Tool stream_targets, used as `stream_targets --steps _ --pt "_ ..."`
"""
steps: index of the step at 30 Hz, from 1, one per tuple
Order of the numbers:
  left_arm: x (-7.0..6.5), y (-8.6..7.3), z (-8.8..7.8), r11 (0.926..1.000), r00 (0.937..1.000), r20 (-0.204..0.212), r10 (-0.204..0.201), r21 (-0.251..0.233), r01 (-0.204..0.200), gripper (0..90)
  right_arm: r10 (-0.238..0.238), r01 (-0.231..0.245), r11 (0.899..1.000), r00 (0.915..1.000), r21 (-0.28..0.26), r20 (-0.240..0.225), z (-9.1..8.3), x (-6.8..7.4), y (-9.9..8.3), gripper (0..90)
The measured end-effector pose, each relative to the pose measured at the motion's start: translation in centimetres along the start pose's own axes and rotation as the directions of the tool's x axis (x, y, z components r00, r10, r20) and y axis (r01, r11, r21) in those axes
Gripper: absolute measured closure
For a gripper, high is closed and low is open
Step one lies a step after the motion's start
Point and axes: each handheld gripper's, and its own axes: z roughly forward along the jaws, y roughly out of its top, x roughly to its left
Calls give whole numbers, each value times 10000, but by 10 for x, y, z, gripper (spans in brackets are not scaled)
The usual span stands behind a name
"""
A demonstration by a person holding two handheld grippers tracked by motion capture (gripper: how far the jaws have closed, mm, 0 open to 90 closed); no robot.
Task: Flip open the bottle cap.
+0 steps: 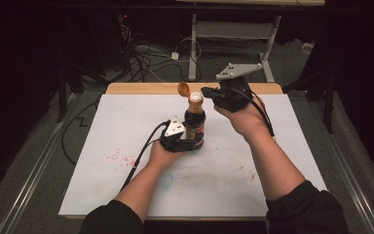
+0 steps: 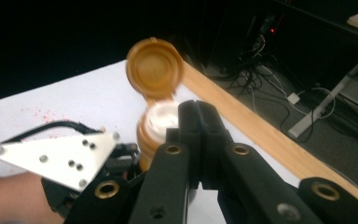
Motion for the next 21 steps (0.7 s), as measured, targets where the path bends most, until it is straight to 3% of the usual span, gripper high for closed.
stream_targets --steps 21 --pt "0 -1 0 9999 10000 29 -86 -72 86 279 930 -933 9943 9956 524 79 15 -13 -90 900"
